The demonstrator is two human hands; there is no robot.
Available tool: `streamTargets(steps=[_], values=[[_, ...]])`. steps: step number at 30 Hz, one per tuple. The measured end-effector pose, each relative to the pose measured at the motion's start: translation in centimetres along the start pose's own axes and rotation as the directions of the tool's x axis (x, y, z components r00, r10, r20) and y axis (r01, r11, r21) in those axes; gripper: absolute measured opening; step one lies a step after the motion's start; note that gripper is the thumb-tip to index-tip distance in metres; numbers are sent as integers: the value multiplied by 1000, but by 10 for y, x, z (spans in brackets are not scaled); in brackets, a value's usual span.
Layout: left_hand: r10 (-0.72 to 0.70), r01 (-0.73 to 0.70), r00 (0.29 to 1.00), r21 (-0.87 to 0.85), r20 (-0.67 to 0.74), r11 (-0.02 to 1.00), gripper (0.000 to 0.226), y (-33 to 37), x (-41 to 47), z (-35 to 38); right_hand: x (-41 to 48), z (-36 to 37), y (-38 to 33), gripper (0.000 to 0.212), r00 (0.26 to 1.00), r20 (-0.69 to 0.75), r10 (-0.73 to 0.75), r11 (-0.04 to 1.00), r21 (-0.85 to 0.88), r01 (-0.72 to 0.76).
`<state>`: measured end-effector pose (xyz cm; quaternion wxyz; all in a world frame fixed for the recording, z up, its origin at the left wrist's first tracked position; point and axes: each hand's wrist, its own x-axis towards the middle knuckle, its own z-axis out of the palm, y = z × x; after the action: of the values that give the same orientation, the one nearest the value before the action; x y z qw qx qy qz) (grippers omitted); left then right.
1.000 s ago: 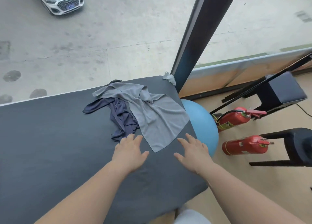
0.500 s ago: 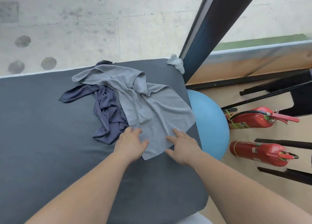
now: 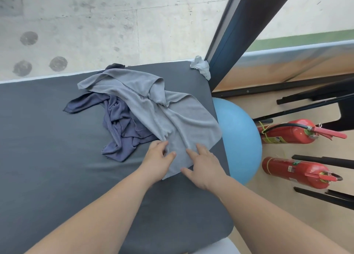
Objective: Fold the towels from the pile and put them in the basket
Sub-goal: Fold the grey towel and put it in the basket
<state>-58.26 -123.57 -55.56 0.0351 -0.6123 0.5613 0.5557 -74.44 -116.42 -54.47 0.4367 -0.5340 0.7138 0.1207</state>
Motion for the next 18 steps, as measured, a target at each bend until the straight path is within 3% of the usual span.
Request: streamTargets(steps=[2,5,9,11,14,18], values=[[28,-29,1000,-156,-5,987,49,14,-17,-1,-14,-6,-13,74,984,-169,-61,996,60,72],[60,-45,998,-371,30,928,44,31,-52,-6,-40,-12,-35,69,957,-268,-113,967,193,168],[143,-103,988,-439,59,892,39,46,-99,-18,-71,-16,-54,34,900,-435,-15,955,259,141],[205,-164,978,-439,47,884,39,50,-119,-27,-87,-21,-60,21,864,-502,35,958,263,115],[279,-252,960,-380,18,890,49,47,-145,-42,-114,-27,-70,18,820,-572,22,963,231,136],[402,-403,913,1,-71,915,53,31,-173,-63,-158,-31,-89,17,774,-616,-146,953,122,276]])
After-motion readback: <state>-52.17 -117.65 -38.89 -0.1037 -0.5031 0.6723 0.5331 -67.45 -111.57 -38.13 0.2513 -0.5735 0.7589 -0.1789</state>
